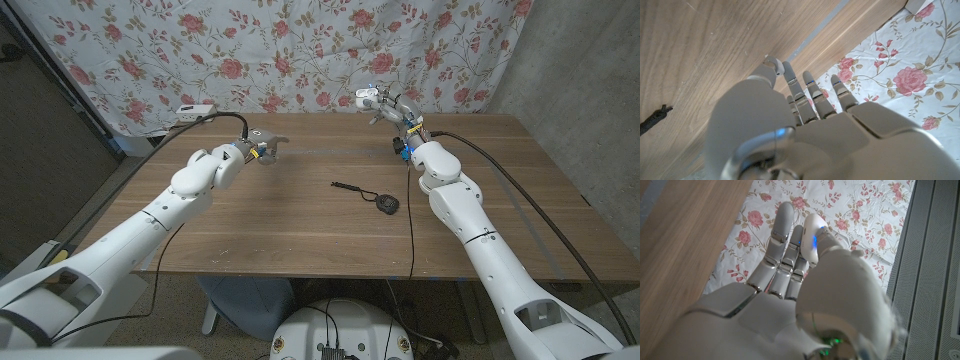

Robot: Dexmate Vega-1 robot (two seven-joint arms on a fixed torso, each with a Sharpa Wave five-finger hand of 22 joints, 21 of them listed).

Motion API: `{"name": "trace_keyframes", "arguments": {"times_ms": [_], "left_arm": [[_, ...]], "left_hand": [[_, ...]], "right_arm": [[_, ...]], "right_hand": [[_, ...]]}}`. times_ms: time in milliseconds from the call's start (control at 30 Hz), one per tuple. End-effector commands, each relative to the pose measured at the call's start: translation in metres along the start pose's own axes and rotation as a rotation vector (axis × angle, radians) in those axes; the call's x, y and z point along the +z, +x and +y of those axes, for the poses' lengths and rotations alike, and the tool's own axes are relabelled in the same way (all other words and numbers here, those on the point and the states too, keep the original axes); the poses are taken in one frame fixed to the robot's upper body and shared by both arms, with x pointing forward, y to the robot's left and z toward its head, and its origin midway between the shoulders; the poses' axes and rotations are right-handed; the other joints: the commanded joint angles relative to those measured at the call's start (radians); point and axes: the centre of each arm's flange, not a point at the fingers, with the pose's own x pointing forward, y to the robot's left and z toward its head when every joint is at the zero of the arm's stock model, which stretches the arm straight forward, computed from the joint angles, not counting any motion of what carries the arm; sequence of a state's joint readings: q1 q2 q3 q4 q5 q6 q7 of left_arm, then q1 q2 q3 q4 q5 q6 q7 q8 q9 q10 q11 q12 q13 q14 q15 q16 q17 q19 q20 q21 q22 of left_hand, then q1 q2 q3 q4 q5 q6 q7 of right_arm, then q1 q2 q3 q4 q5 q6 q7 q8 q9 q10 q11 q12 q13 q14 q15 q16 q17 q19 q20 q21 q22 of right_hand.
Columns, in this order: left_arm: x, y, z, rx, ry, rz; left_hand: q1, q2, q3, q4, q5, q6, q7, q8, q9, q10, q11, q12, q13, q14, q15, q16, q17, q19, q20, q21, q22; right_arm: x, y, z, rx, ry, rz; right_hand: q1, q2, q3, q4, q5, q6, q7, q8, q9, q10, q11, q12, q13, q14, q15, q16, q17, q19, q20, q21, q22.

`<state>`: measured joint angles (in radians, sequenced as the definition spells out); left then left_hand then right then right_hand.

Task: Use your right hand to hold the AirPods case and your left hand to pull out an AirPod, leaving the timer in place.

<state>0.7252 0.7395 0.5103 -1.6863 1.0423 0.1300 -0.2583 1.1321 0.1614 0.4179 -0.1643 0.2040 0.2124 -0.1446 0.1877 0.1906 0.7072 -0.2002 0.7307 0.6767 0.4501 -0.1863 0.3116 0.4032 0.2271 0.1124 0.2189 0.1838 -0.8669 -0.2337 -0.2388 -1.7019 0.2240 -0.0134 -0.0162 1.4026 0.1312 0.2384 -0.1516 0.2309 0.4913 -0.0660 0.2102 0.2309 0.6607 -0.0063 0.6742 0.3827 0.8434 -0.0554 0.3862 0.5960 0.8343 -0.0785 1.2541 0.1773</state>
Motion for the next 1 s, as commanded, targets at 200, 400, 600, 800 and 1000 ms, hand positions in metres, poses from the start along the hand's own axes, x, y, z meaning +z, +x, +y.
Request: {"name": "trace_keyframes", "arguments": {"times_ms": [200, 400, 600, 800, 1000], "left_arm": [[0.0, 0.006, -0.015, -0.017, 0.026, -0.009], [-0.001, 0.009, -0.017, -0.037, 0.029, -0.012], [-0.002, 0.009, -0.018, -0.008, 0.038, -0.01], [-0.002, 0.009, -0.019, -0.027, 0.046, -0.019], [-0.002, 0.008, -0.02, -0.034, 0.059, -0.016]], "left_hand": [[0.004, -0.004, 0.004, 0.002, 0.007, 0.019, 0.007, 0.004, 0.003, 0.027, -0.015, 0.008, -0.005, 0.02, -0.027, -0.007, -0.002, 0.007, 0.001, 0.009, 0.003], [0.002, -0.002, 0.003, 0.005, 0.006, 0.033, 0.003, 0.008, 0.003, 0.025, -0.016, 0.007, -0.011, 0.029, -0.028, -0.005, 0.0, 0.008, -0.001, 0.009, 0.003], [0.003, -0.005, 0.0, 0.004, 0.005, 0.046, -0.002, 0.011, 0.003, 0.029, -0.016, 0.009, -0.015, 0.036, -0.03, -0.003, 0.001, 0.01, -0.005, 0.009, 0.003], [0.001, -0.013, -0.002, 0.002, 0.005, 0.054, -0.006, 0.012, 0.003, 0.03, -0.018, 0.009, -0.021, 0.031, -0.023, -0.012, -0.004, 0.011, -0.007, 0.009, 0.003], [-0.024, -0.029, -0.007, 0.011, 0.007, 0.057, -0.013, 0.008, 0.003, -0.003, -0.019, -0.021, -0.053, 0.009, -0.007, -0.046, -0.027, 0.011, -0.012, 0.007, 0.003]], "right_arm": [[0.002, -0.001, 0.0, 0.002, -0.002, -0.004], [0.002, 0.0, 0.002, 0.004, 0.002, -0.002], [0.003, 0.0, 0.002, 0.003, -0.005, -0.004], [0.003, 0.0, 0.003, 0.001, -0.003, -0.002], [0.003, 0.0, 0.004, 0.002, -0.004, -0.005]], "right_hand": [[0.005, 0.005, 0.008, -0.001, 0.006, 0.009, 0.004, -0.003, 0.003, 0.13, -0.124, 0.005, 0.005, 0.061, -0.178, 0.0, 0.001, -0.212, -0.113, 0.008, 0.0], [0.005, 0.003, 0.008, -0.002, 0.007, 0.009, 0.003, -0.004, 0.003, 0.13, -0.124, 0.004, 0.005, 0.061, -0.178, 0.0, 0.001, -0.214, -0.113, 0.01, 0.0], [0.005, 0.003, 0.008, -0.002, 0.007, 0.009, 0.002, -0.004, 0.003, 0.13, -0.124, 0.004, 0.007, 0.061, -0.178, -0.001, 0.002, -0.215, -0.113, 0.012, 0.0], [0.005, 0.003, 0.009, -0.002, 0.008, 0.009, 0.003, -0.004, 0.003, 0.132, -0.125, 0.004, 0.006, 0.062, -0.178, -0.001, 0.002, -0.217, -0.113, 0.013, 0.0], [0.005, 0.004, 0.009, -0.002, 0.008, 0.009, 0.004, -0.004, 0.003, 0.132, -0.125, 0.004, 0.006, 0.063, -0.177, -0.001, 0.002, -0.218, -0.113, 0.015, 0.0]]}}
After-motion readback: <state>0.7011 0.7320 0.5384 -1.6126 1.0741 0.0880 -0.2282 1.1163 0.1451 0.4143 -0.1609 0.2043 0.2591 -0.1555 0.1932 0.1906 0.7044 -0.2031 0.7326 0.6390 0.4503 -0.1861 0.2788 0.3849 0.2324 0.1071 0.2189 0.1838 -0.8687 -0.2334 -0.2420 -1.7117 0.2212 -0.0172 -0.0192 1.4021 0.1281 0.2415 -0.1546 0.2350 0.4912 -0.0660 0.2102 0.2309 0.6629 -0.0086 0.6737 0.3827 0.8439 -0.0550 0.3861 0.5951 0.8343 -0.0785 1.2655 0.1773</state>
